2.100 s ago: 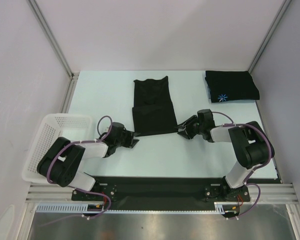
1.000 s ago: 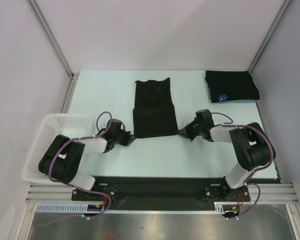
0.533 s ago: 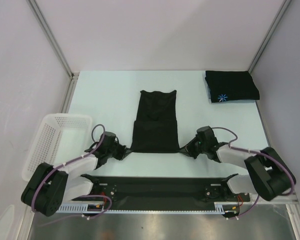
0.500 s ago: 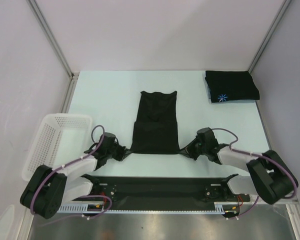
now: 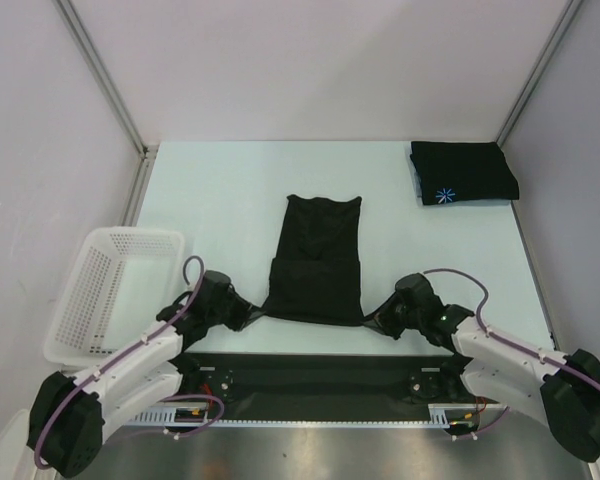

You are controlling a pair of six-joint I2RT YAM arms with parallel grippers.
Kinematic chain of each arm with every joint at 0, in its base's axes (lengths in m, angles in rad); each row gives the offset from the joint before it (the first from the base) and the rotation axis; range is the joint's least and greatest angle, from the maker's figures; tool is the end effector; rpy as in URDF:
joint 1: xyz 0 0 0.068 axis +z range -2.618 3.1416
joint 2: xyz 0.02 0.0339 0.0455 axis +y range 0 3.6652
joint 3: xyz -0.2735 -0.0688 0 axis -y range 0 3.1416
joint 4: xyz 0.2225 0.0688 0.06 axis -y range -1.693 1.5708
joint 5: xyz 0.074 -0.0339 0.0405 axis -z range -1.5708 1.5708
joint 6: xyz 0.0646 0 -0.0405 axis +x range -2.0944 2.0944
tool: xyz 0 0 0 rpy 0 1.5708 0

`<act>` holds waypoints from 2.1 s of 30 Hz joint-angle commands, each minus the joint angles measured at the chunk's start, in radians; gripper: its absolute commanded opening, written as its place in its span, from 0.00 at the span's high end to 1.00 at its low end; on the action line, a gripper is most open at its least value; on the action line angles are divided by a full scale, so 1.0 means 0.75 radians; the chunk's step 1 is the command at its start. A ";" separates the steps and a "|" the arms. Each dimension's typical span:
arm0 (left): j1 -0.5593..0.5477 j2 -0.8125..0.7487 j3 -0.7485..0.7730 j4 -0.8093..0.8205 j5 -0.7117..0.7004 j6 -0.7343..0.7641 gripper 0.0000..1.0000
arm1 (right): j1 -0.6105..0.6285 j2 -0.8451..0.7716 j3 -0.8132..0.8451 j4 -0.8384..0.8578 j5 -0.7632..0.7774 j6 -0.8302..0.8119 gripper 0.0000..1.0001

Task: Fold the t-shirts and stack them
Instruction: Fold the tshirt

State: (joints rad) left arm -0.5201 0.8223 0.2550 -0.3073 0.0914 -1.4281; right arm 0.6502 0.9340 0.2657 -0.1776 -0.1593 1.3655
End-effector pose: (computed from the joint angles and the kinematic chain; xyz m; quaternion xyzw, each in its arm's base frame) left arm 0.1207 -0.0759 0.1388 -0.3978 0.8508 -0.3060 0.1559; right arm 0.1216 0.1053 0.1395 0.2999 0.8830 0.3386 0.1257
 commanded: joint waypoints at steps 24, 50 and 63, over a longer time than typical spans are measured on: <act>0.346 1.534 1.676 0.088 0.416 0.571 1.00 | -0.601 1.346 1.562 -0.260 -0.383 -0.581 1.00; 0.421 1.951 2.018 0.207 0.496 0.401 0.98 | -0.732 1.747 1.926 -0.230 -0.493 -0.506 0.99; 0.483 2.098 2.443 -0.203 0.312 0.709 0.72 | -0.816 1.898 2.288 -0.513 -0.426 -0.761 0.52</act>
State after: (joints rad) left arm -0.1932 2.3920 1.9137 -0.2993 0.4194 -1.0492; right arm 0.0666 2.3524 1.8389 -0.4488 -0.5137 0.9356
